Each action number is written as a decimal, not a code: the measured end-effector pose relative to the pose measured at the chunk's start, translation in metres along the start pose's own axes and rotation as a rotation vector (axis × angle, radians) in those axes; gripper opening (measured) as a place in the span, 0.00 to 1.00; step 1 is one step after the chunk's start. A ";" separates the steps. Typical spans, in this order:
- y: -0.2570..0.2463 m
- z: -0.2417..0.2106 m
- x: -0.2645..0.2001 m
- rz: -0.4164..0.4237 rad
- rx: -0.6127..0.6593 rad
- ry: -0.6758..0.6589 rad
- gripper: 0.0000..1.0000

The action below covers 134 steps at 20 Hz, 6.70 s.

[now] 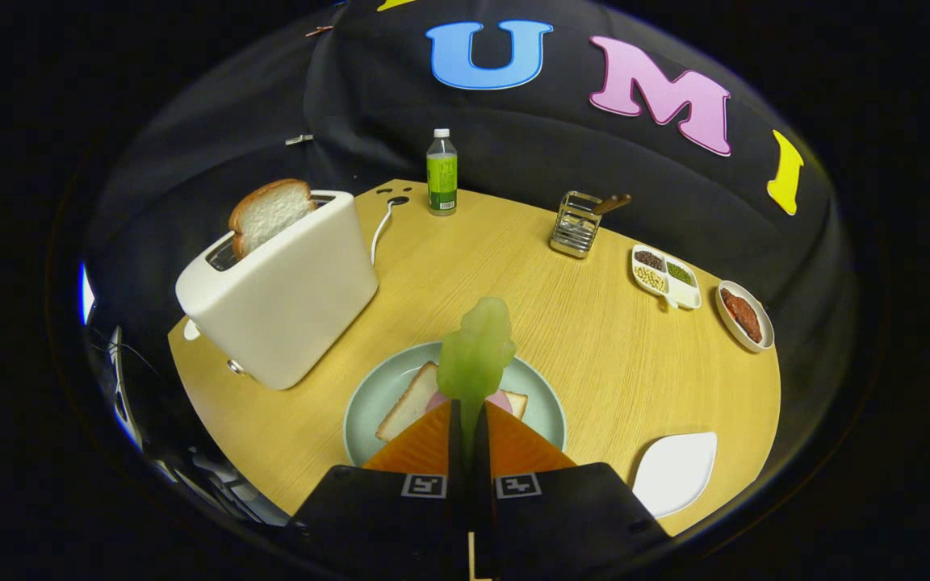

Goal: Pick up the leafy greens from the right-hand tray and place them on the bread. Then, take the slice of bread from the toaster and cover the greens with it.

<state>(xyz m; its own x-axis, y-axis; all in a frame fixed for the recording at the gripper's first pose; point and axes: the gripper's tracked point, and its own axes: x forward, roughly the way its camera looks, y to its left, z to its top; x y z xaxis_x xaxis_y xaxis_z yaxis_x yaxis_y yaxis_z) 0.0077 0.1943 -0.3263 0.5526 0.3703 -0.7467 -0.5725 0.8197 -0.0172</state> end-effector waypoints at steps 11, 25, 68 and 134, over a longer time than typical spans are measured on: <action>0.002 -0.013 0.035 -0.045 -0.006 0.070 0.38; 0.008 0.024 -0.003 -0.024 0.032 -0.025 0.99; 0.197 0.161 0.066 0.097 0.004 -0.133 0.32; -0.061 -0.010 -0.016 -0.058 0.588 0.046 0.99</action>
<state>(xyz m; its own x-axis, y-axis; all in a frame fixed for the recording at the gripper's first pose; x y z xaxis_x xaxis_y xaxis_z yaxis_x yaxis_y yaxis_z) 0.0277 0.1342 -0.3197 0.5385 0.3088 -0.7840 -0.1028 0.9476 0.3025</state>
